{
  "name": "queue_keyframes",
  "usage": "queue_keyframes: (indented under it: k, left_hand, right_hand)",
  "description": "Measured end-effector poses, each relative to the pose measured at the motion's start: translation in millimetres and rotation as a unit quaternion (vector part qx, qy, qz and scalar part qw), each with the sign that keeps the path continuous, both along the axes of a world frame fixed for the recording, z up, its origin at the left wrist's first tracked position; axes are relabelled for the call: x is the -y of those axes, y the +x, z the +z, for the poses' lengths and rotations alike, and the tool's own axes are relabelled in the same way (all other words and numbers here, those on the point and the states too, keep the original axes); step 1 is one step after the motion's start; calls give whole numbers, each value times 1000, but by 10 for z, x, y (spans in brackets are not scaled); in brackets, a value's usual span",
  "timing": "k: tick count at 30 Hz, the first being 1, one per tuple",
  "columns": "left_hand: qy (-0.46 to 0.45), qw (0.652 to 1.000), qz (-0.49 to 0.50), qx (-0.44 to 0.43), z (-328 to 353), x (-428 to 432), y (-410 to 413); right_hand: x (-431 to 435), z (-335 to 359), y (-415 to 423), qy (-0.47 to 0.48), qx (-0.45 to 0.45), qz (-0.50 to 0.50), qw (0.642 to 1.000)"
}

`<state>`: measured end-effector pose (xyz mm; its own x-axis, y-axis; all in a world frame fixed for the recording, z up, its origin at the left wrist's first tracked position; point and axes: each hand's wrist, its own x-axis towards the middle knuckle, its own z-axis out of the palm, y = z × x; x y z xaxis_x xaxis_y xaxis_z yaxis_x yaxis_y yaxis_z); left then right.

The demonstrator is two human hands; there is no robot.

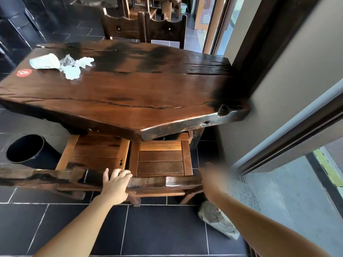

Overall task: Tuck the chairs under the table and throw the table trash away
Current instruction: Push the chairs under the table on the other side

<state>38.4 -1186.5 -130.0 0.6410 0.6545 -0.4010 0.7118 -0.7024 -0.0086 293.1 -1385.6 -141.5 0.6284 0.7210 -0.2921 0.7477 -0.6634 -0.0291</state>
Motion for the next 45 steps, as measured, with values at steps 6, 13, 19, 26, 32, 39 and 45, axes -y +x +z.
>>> queue_keyframes:
  k: [6, 13, 19, 26, 32, 39, 45]
  left_hand:
    - [-31, 999, -7, -23, 16, -318, 166]
    - [-22, 999, -26, 25, 29, -331, 83]
    - [-47, 998, -29, 16, 63, -360, 115]
    - [-55, 998, -42, 4, 9, -385, 59]
    - [-33, 997, -72, 3, -7, -411, 44]
    - [-3, 994, -106, 30, -58, -490, -78]
    - [-10, 993, -112, 33, -49, -677, -294]
  right_hand:
    - [-254, 6, 108, -6, 5, -5, 1000]
    - [-273, 48, 59, -12, 0, -14, 1000]
    - [-287, 139, 53, -33, -9, -7, 999]
    - [-360, 180, -42, -82, -3, -31, 996]
    - [-375, 226, -47, -109, 17, -34, 993]
    - [-441, 301, -184, -100, 4, -74, 992]
    - [-534, 276, -458, -157, -18, -72, 985]
